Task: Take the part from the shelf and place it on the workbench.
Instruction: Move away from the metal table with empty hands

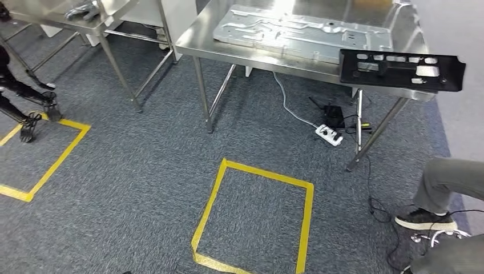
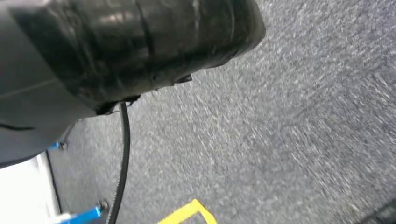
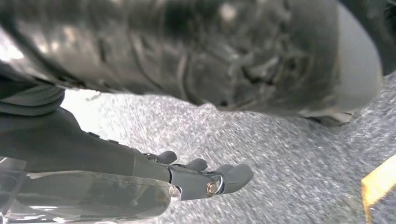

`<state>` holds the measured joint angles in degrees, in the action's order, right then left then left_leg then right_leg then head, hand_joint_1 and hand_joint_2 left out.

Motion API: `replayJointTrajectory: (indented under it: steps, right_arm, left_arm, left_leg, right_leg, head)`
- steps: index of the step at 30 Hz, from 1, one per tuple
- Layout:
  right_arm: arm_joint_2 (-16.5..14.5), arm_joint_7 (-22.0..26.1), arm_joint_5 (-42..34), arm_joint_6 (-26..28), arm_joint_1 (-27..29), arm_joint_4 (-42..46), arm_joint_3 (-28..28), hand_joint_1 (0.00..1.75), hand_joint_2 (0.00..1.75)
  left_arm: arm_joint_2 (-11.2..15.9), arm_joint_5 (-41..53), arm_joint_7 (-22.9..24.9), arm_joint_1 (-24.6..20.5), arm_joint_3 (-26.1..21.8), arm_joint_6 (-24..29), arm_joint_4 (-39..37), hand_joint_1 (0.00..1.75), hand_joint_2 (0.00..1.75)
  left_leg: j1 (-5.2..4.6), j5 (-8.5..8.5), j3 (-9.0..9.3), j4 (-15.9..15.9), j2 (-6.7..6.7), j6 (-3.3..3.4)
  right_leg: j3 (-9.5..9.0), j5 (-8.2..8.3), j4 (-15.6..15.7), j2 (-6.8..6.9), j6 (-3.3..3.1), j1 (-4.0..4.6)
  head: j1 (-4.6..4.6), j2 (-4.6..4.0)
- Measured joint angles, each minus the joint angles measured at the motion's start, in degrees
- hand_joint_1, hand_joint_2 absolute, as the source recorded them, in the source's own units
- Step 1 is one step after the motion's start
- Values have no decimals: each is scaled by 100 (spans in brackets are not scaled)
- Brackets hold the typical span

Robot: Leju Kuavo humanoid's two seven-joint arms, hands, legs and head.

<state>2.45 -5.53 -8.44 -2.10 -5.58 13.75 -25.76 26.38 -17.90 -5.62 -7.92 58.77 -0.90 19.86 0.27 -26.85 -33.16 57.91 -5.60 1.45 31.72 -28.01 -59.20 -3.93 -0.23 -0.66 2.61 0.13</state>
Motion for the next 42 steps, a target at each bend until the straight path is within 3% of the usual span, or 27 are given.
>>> replayJointTrajectory:
  steps: [2, 4, 5, 7, 9, 10, 11, 12, 14, 16, 17, 18, 20, 22, 23, 24, 25, 27, 29, 31, 33, 35, 37, 39, 40, 41, 42]
  right_arm:
    - [-4, 2, -5, -1, -15, -5, -22, 0, 0]
    - [-11, 6, -6, -3, -28, -5, -54, 0, 0]
    - [-13, 7, -7, -2, -28, -5, -70, 0, 0]
    - [-8, 9, -11, -1, -24, -9, -102, 0, 0]
    - [-7, 13, -16, -3, -21, -14, -148, 0, 0]
    - [-7, 16, -17, -6, -22, -15, -174, 0, 0]
    - [-8, 21, -17, -8, -25, -16, -200, 0, 0]
    - [-8, 24, -17, -10, -29, -16, -224, 0, 0]
    - [-8, 26, -17, -24, -43, -16, -275, 0, 0]
    - [-7, 18, -19, -55, -63, -16, -316, 0, 0]
    - [-7, 11, -20, -70, -77, -16, -331, 0, 0]
    - [-6, 3, -24, -78, -90, -16, -343, 0, 0]
    - [-2, -8, -34, -87, -103, -16, -372, 0, 0]
    - [2, -22, -46, -103, -95, -17, -408, 0, 0]
    - [2, -31, -50, -112, -87, -19, -428, 0, 0]
    - [2, -38, -48, -116, -79, -20, -447, 0, 0]
    - [2, -42, -33, -117, -73, -21, -465, 0, 0]
    - [2, -42, 51, -116, -76, -22, -507, 0, 0]
    - [2, -35, 212, -138, -90, -22, -573, 0, 0]
    - [-2, -10, 473, -225, -111, -22, -673, 0, 0]
    - [-14, 29, 721, -341, -137, -19, -809, 0, 0]
    - [-24, 28, 846, -374, -140, -16, -945, 0, 0]
    - [-28, -20, 950, -365, -125, -16, -1076, 0, 0]
    - [-29, -61, 1086, -419, -106, -16, -1237, 0, 0]
    - [-28, -69, 1167, -477, -98, -17, -1325, 0, 0]
    - [-29, -74, 1242, -535, -93, -17, -1411, 0, 0]
    - [-32, -79, 1313, -584, -92, -18, -1492, 0, 0]
  left_arm:
    - [8, -5, -5, 19, 0, -3, 1, 0, 0]
    - [19, -9, -15, 49, 0, -9, 7, 0, 0]
    - [26, -10, -20, 44, 0, -11, 10, 0, 0]
    - [29, -11, -29, 15, 0, -14, 14, 0, 0]
    - [22, -11, -36, 13, 0, -17, 14, 0, 0]
    - [19, -10, -40, 19, 0, -20, 14, 0, 0]
    - [17, -9, -44, 22, 0, -22, 14, 0, 0]
    - [19, -7, -46, 20, 0, -24, 14, 0, 0]
    - [25, -2, -52, -1, 0, -27, 14, 0, 0]
    - [28, 3, -56, -14, 0, -37, 15, 0, 0]
    - [31, 5, -57, -8, 0, -44, 16, 0, 0]
    - [31, 8, -55, 2, 1, -52, 16, 0, 0]
    - [30, 14, -50, 4, 2, -60, 16, 0, 0]
    - [21, 27, -61, -16, 2, -15, 17, 0, 0]
    - [9, 33, -86, -20, 2, 45, 19, 0, 0]
    - [-5, 34, -125, -15, 2, 122, 20, 0, 0]
    - [-19, 24, -172, -6, 2, 204, 21, 0, 0]
    - [-37, 1, -254, 17, 2, 314, 21, 0, 0]
    - [-47, -11, -299, 42, 2, 347, 21, 0, 0]
    - [-51, -12, -328, 78, 2, 352, 21, 0, 0]
    - [-47, -5, -348, 142, 2, 354, 22, 0, 0]
    - [-45, 2, -351, 183, 2, 360, 27, 0, 0]
    - [-50, 3, -325, 170, 2, 367, 31, 0, 0]
    - [-61, -1, -280, 166, 3, 358, 33, 0, 0]
    - [-66, -9, -257, 176, 4, 340, 34, 0, 0]
    - [-69, -28, -239, 186, 4, 317, 36, 0, 0]
    - [-69, -57, -222, 193, 4, 294, 36, 0, 0]
  left_leg:
    - [19, 23, -49, -11, -113, -76]
    - [24, -33, -107, 78, 40, -142]
    - [24, -143, -195, 258, 191, -173]
    - [48, -489, -517, 937, 454, -240]
    - [85, -668, -794, 1496, 507, -293]
    - [97, -601, -791, 1488, 524, -310]
    - [104, -434, -663, 1241, 556, -317]
    - [106, -231, -453, 848, 632, -315]
    - [60, 10, -90, 143, 845, -265]
    - [15, 13, -11, -50, 897, -189]
    - [17, 22, -14, -52, 823, -152]
    - [28, 28, -10, -62, 762, -119]
    - [49, 53, 11, -96, 649, -42]
    - [53, 63, 11, -106, 537, 13]
    - [46, 63, 4, -100, 471, 26]
    - [41, 60, 0, -93, 396, 30]
    - [37, 56, -1, -81, 318, 32]
    - [38, 40, 2, -46, 155, 17]
    - [33, 16, -26, 9, 12, -23]
    - [41, 14, -73, 40, -109, -83]
    - [62, 29, -99, 28, -192, -152]
    - [52, -71, -189, 185, 46, -213]
    - [45, -369, -477, 765, 399, -260]
    - [58, -615, -809, 1426, 505, -288]
    - [61, -606, -865, 1538, 519, -290]
    - [61, -497, -807, 1428, 534, -282]
    - [55, -317, -636, 1110, 578, -262]
  right_leg:
    - [-12, 1, 52, 82, -25, 3]
    - [-41, 38, 113, 205, -87, -13]
    - [-54, 54, 144, 272, -114, -26]
    - [-60, 58, 162, 414, -139, -25]
    - [-62, 43, 160, 558, -137, -23]
    - [-68, 33, 157, 627, -131, -25]
    - [-80, 20, 154, 697, -117, -29]
    - [-98, 4, 151, 763, -98, -30]
    - [-136, -33, 147, 884, -43, -6]
    - [-167, -62, 152, 989, 15, 23]
    - [-187, -75, 158, 1042, 46, 29]
    - [-197, -99, 146, 1033, 83, 19]
    - [-114, -279, -92, 803, 130, 3]
    - [205, -635, -762, 510, 126, -3]
    - [405, -786, -1151, 452, 119, 1]
    - [551, -840, -1414, 426, 112, 6]
    - [614, -784, -1488, 412, 105, 9]
    - [439, -388, -993, 330, 82, 1]
    - [158, -88, -311, 84, 56, -26]
    - [58, -57, -62, -35, 34, -29]
    - [29, -39, -20, 93, -19, -21]
    - [-13, -13, 31, 238, -93, -31]
    - [-27, -7, 55, 393, -139, -23]
    - [-26, -21, 54, 554, -157, -4]
    - [-28, -31, 53, 630, -161, 3]
    - [-35, -41, 51, 704, -161, 9]
    - [-47, -53, 51, 774, -156, 16]
  head:
    - [1, 0]
    - [19, 0]
    - [37, 0]
    - [68, 0]
    - [69, 0]
    - [71, 0]
    - [71, 0]
    - [72, 0]
    - [68, 0]
    - [56, 0]
    - [51, 0]
    - [49, 0]
    - [34, 0]
    - [15, 0]
    - [13, 0]
    - [14, 0]
    - [14, 0]
    - [12, 0]
    - [19, 0]
    - [21, 0]
    - [17, 0]
    - [44, 0]
    - [76, 0]
    - [82, 0]
    - [82, 0]
    - [81, 0]
    - [81, 0]
